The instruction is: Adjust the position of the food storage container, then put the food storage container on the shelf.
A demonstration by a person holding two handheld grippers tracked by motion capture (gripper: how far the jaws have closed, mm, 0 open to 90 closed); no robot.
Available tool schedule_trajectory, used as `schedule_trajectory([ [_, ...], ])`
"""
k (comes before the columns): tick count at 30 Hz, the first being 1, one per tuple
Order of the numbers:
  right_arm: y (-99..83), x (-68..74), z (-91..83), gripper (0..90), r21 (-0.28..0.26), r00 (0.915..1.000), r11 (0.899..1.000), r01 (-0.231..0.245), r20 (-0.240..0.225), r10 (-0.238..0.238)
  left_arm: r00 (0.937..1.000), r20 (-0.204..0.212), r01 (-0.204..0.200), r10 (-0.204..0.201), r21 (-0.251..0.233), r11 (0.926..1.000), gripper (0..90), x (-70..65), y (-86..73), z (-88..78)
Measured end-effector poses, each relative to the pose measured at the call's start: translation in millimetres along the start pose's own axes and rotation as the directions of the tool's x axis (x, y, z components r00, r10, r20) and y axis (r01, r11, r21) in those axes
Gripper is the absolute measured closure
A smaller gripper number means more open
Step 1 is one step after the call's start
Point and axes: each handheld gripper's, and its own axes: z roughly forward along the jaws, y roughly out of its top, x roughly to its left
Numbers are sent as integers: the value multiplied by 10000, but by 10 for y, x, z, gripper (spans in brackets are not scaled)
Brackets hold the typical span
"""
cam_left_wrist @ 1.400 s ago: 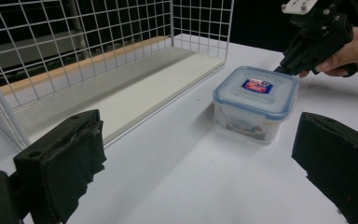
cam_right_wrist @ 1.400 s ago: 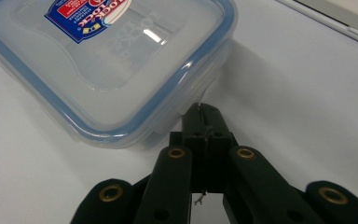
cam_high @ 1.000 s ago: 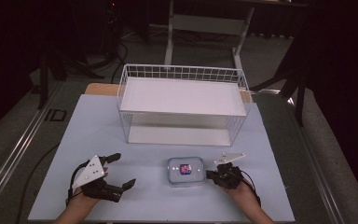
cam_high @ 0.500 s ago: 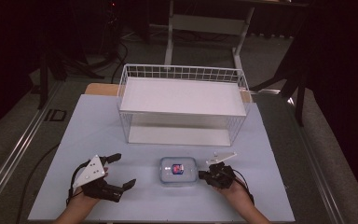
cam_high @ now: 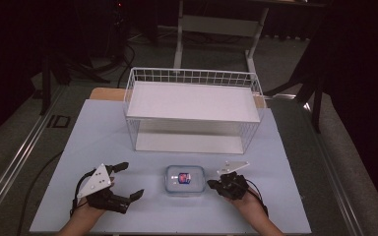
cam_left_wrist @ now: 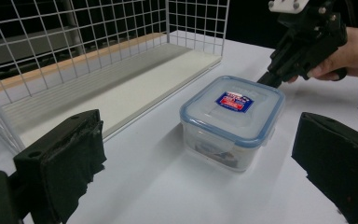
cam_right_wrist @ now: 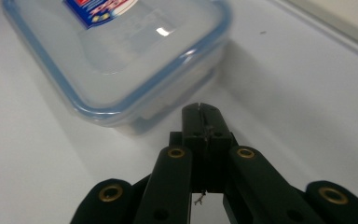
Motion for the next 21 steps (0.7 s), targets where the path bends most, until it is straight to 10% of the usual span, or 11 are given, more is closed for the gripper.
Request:
schedule_trajectory([
  [5,-16,-21,-199,887,-488,9970,9988,37,770,1,9990,283,355,-352,-94,9993,32,32,0,1],
  [12,29,58,-392,749,-1505,9975,9885,129,704,-23,9970,579,497,-512,272,9984,32,19,27,17],
  [21,213,262,-595,165,-2537,9921,9615,1056,928,-845,9945,1037,120,-141,206,9997,56,-122,292,-7],
])
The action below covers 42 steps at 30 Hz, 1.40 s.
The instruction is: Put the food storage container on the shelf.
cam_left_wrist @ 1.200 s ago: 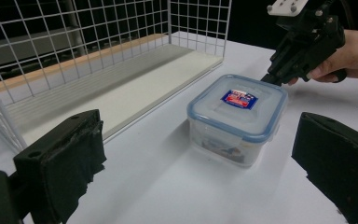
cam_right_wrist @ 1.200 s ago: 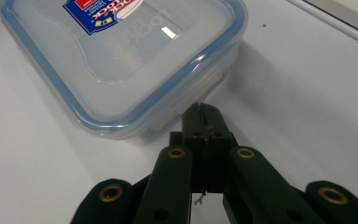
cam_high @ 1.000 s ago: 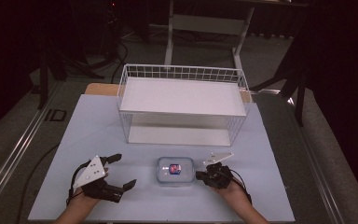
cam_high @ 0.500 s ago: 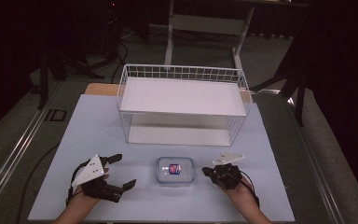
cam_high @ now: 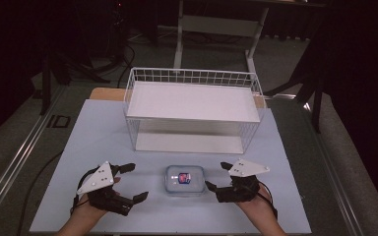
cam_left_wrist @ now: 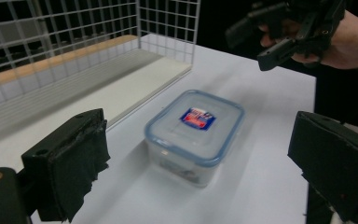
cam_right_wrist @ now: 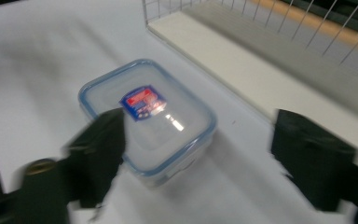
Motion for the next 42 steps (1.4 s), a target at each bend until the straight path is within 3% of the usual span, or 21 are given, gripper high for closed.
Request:
schedule_trajectory([
  [3,36,37,-29,144,-164,9990,9994,317,321,-312,9998,157,-99,97,115,9999,57,-28,51,8],
  [5,93,83,-56,143,-550,9977,9976,410,562,-379,9984,539,153,-165,233,9996,69,-17,106,26],
  [7,110,89,-50,140,-486,9972,9980,407,653,-375,9967,730,350,-366,225,9991,75,-12,131,34],
  [8,147,84,-58,156,-606,9972,9980,175,731,-130,9936,954,587,-609,265,9979,76,-6,167,40],
  [10,147,84,-58,156,-606,9972,9980,175,731,-130,9929,994,629,-656,293,9976,76,-6,188,45],
  [11,176,38,-40,168,-560,9976,9980,-288,618,322,9936,954,561,-603,457,9974,76,2,269,76],
  [13,182,-2,-25,221,-493,9960,9975,-513,707,547,9937,895,635,-678,500,9967,77,22,298,110],
  [16,179,-59,31,225,68,9946,9961,-876,567,870,9913,592,1139,-1179,663,9913,67,62,315,175],
  [17,173,-85,47,225,272,9918,9921,-1225,399,1213,9853,523,1586,-1624,702,9848,37,81,313,199],
  [19,156,-137,79,206,382,9824,9817,-1868,58,1867,9796,30,2000,-2010,846,9761,21,116,311,240],
  [22,146,-174,113,167,519,9707,9701,-2371,-285,2388,9664,156,2508,-2564,1587,9549,20,184,307,325],
  [26,128,-193,156,137,862,9535,9540,-2872,-699,2933,9477,150,3085,-3188,2131,9270,21,255,259,450],
  [29,97,-199,209,140,1258,9447,9398,-3176,-433,3250,9290,190,3545,-3695,2410,9035,21,309,203,545],
  [32,28,-225,286,142,1681,9141,9034,-3944,-286,4044,8986,102,4223,-4387,2519,8708,21,368,134,629],
  [33,4,-236,318,140,1926,9002,8878,-4181,-435,4334,8922,25,4359,-4517,2573,8624,21,384,114,655],
  [35,-42,-247,364,130,2104,8778,8677,-4504,-731,4733,8838,-47,4501,-4678,2808,8477,21,409,82,712],
  [37,-72,-258,408,122,2211,8559,8469,-4837,-830,5105,8649,-4,4793,-5020,2973,8257,21,437,47,766],
  [38,-83,-264,422,122,2240,8418,8343,-5038,-892,5323,8614,46,4827,-5078,3031,8216,21,437,34,791],
  [40,-100,-279,457,123,2329,8130,8058,-5445,-895,5753,8717,-108,4677,-4899,3167,8252,21,429,11,850],
  [41,-111,-285,473,122,2383,7997,7935,-5600,-947,5929,8700,-219,4730,-4925,3183,8215,21,425,1,877],
  [42,-123,-293,489,123,2454,7808,7748,-5827,-955,6175,8609,-303,4903,-5078,3155,8124,21,427,-12,901],
])
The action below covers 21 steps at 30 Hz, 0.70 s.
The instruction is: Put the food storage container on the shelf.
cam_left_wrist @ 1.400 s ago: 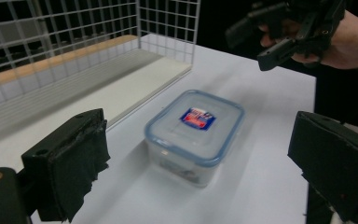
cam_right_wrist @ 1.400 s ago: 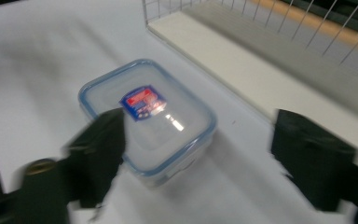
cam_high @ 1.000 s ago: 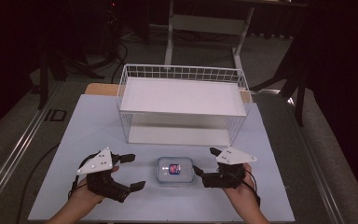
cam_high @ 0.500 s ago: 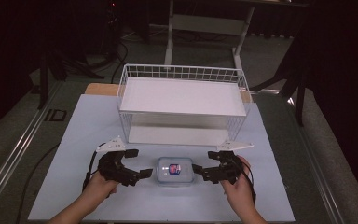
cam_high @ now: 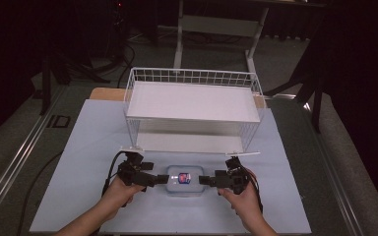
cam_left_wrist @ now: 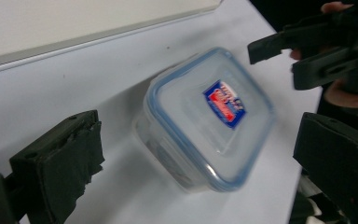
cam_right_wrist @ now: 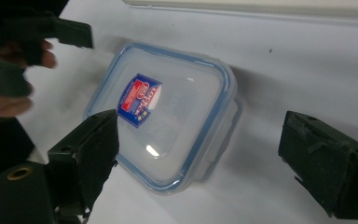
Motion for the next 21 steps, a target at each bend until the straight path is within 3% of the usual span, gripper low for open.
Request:
schedule_trajectory([
  [5,1,-80,102,141,339,9943,9950,-943,-466,959,9959,296,842,-858,509,9951,34,41,-13,131],
  [8,-7,-136,160,175,489,9863,9880,-1468,-686,1500,9833,435,1735,-1768,710,9823,71,94,-36,189],
  [10,-13,-143,173,182,507,9849,9864,-1562,-673,1594,9802,394,1904,-1939,786,9786,117,109,-45,202],
  [12,-37,-158,198,242,544,9781,9816,-1832,-898,1875,9704,400,2341,-2382,872,9683,151,137,-77,233],
  [15,-48,-147,217,291,585,9747,9782,-1992,-912,2040,9647,550,2507,-2574,1065,9622,170,152,-112,258],
  [17,-53,-141,230,322,615,9743,9776,-2011,-910,2061,9608,674,2608,-2688,1087,9593,222,153,-138,274],
  [20,-71,-135,261,391,849,9665,9693,-2308,-951,2384,9563,665,2754,-2846,1212,9537,268,160,-165,295],
  [21,-79,-133,272,387,937,9663,9687,-2301,-962,2388,9524,731,2864,-2960,1187,9507,300,164,-172,296],
])
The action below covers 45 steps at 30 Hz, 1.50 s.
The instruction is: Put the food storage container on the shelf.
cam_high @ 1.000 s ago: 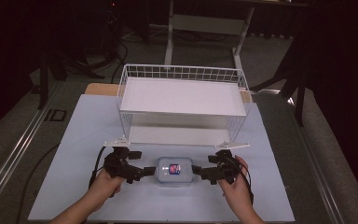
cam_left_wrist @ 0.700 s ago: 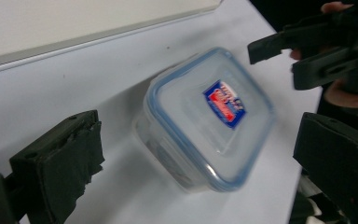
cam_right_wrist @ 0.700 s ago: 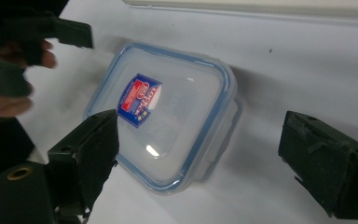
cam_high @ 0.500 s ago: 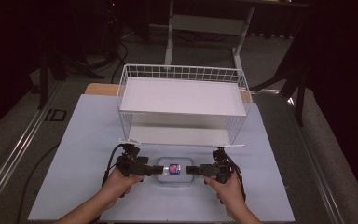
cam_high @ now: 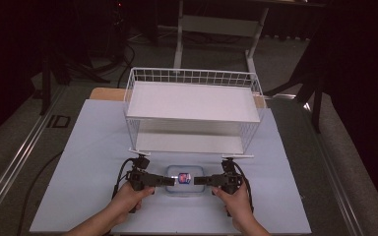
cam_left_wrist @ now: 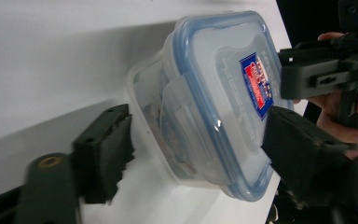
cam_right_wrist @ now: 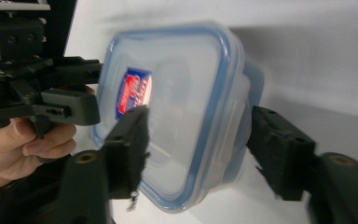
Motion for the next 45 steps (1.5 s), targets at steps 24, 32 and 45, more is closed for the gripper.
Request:
schedule_trajectory([
  [24,-168,202,-69,421,-518,9941,9952,829,750,-789,9933,-1083,-472,398,-661,9967,487,-331,-200,-77],
  [32,-182,217,-89,419,-954,9931,9910,937,792,-863,9888,-1313,-846,714,-977,9916,491,-385,-192,-89],
  [45,193,346,-200,419,-1919,9856,9683,1601,850,-1462,9809,-1567,-1456,1154,-1972,9695,490,-460,239,-215],
])
